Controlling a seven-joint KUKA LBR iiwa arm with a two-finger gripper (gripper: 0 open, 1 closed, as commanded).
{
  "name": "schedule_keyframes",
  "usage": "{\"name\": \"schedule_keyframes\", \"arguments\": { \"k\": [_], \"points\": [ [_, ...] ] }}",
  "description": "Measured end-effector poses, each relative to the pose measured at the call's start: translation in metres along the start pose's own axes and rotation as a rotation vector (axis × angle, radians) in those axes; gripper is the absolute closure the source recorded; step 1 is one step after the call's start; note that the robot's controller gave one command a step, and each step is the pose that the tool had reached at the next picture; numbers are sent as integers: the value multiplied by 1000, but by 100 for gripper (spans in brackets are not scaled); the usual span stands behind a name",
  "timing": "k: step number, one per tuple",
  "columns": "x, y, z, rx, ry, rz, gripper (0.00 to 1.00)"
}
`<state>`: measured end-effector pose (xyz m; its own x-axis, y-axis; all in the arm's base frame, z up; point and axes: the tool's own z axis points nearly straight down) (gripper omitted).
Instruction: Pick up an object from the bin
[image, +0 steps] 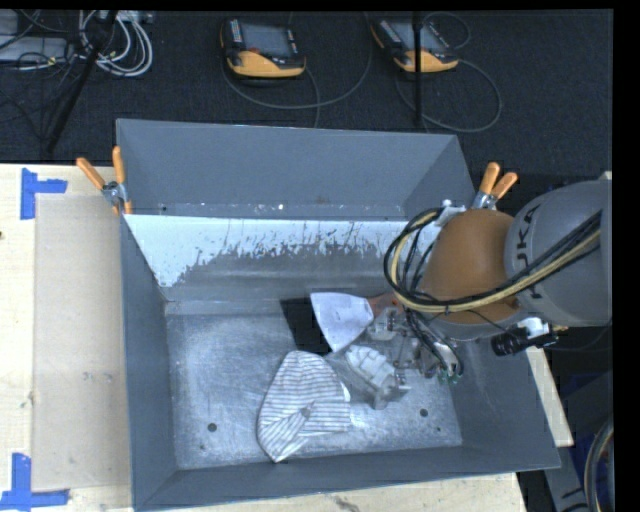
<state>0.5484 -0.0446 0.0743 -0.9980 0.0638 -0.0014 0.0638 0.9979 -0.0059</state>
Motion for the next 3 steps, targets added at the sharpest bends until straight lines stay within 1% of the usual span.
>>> {"name": "schedule_keyframes", "arguments": {
  "k": [1, 3],
  "points": [
    [3, -9, -5, -7, 5, 39, 100],
    [4, -9, -8, -7, 8, 39, 100]
  ]
}}
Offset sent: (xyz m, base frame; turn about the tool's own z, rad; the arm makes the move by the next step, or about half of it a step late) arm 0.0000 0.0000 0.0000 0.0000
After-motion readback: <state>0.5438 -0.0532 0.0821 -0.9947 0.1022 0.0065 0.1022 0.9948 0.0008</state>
